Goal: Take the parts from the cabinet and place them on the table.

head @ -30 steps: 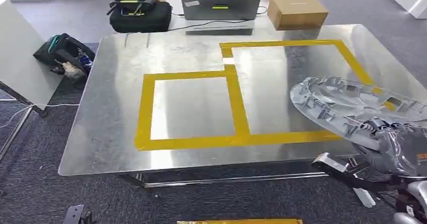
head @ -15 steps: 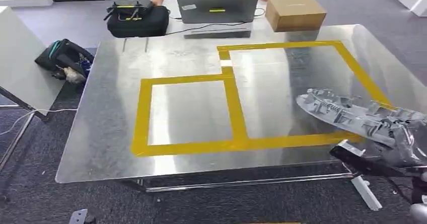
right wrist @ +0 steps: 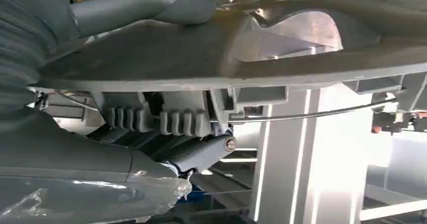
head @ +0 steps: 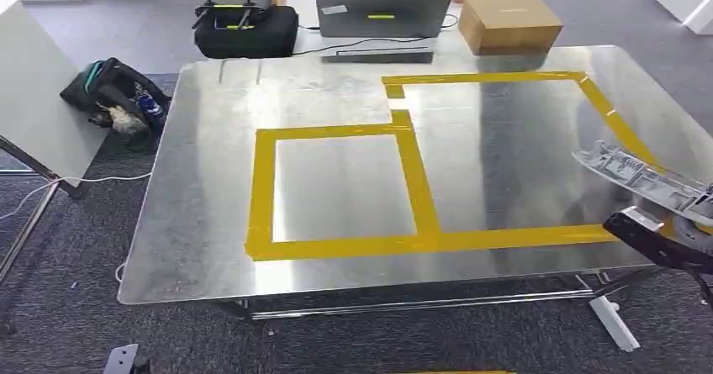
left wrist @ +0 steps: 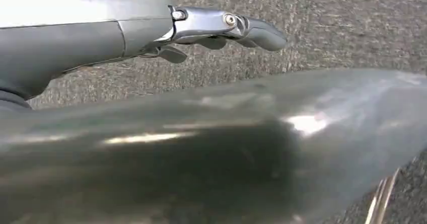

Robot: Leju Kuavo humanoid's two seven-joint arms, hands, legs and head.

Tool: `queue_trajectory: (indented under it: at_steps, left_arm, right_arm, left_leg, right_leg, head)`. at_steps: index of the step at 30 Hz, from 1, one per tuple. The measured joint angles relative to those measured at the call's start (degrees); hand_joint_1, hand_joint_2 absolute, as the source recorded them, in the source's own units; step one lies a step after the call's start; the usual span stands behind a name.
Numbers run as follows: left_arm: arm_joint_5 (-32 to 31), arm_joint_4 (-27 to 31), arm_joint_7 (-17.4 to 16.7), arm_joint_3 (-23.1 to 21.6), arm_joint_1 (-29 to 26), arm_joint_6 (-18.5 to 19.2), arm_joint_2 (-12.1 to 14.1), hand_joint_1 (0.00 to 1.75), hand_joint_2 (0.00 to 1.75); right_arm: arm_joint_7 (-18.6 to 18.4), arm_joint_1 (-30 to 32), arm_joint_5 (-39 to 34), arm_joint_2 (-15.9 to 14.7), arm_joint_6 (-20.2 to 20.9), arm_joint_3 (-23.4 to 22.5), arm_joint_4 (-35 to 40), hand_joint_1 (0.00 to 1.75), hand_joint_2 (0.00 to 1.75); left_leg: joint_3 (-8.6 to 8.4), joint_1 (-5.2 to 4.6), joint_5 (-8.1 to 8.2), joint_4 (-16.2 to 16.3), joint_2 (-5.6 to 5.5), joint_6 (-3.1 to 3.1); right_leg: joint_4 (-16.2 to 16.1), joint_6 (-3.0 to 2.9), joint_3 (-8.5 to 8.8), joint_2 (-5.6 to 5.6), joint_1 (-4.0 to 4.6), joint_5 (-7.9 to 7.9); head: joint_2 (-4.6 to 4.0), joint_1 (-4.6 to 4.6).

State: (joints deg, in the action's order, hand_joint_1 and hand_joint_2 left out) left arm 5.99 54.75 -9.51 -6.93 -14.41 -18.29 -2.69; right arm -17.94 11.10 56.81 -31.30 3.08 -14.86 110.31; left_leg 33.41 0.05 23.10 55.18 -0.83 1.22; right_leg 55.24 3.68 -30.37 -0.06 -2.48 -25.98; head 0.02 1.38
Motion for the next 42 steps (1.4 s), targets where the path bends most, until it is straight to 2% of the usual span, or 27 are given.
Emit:
queue_trajectory:
  at_steps: [5, 13, 19, 24, 29, 33, 42]
  left_arm:
    - [-2.78, 0.11, -0.63, 2.15, 0.07, 1.31, -0.9, 0.0, 0.0]
    - [-8.11, 0.11, -1.94, 5.75, 0.52, 4.26, -2.03, 0.0, 0.0]
    - [-13.25, 0.11, -2.34, 9.36, 1.68, 7.91, -3.52, 0.0, 0.0]
    - [-15.39, 0.04, -2.29, 10.84, 2.95, 9.2, -4.33, 0.0, 0.0]
    - [-15.8, -0.55, -1.81, 11.0, 3.92, 9.25, -4.61, 0.0, 0.0]
    - [-15.8, -1.05, -1.46, 11.04, 4.07, 9.25, -4.63, 0.0, 0.0]
    - [-14.62, -1.97, -0.52, 11.0, 4.46, 8.92, -4.63, 0.0, 0.0]
  right_arm:
    - [0.15, -0.91, 0.02, 0.0, 0.24, -0.83, -1.44, 1.75, 1.75]
    - [0.74, -6.41, 1.53, -0.04, 0.83, -0.15, -4.31, 1.75, 1.75]
    - [2.47, -15.28, 6.43, 0.39, 0.68, 7.53, -8.68, 1.75, 1.75]
    - [5.42, -22.69, 8.26, 1.14, 0.7, 18.09, -12.48, 1.75, 1.75]
    - [6.4, -27.94, 8.22, 2.58, 0.5, 27.49, -15.43, 1.75, 1.75]
    - [6.75, -30.18, 8.11, 3.34, 0.46, 30.9, -16.85, 1.75, 1.75]
    - [8.44, -32.71, 6.62, 3.87, 0.09, 35.04, -18.64, 1.75, 1.75]
  left_leg:
    - [-0.01, -0.17, -0.12, -0.21, 0.01, -0.44]
    - [-0.23, -0.27, -0.57, -0.9, 0.01, -1.0]
    - [-0.25, -0.25, -0.72, -1.1, 0.06, -0.88]
    - [-0.2, -0.2, -0.85, -1.12, 0.05, -0.68]
    - [-0.16, -0.17, -0.93, -1.11, 0.0, -0.57]
    - [-0.08, -0.19, -0.93, -1.08, -0.16, -0.56]
    - [-0.05, -0.26, -0.93, -1.06, -0.21, -0.56]
  right_leg:
    - [-0.59, 1.04, 0.11, 0.03, -0.17, 0.23]
    - [-0.56, 1.11, -0.11, 0.07, -0.18, 0.29]
    - [-0.13, 1.1, -0.44, 0.21, -0.16, 0.29]
    - [-0.02, 1.08, -0.48, 0.18, -0.11, 0.29]
    - [-0.02, 1.03, -0.44, -0.01, -0.11, 0.33]
    - [-0.02, 1.04, -0.42, -0.15, -0.17, 0.34]
    - [-0.03, 1.09, -0.43, -0.17, -0.23, 0.38]
  head:
    - [-0.02, -0.02]
    - [-0.02, -0.04]
    - [-0.02, -0.09]
    - [-0.02, -0.06]
    - [-0.02, -0.09]
    - [0.0, -0.06]
    - [-0.02, -0.06]
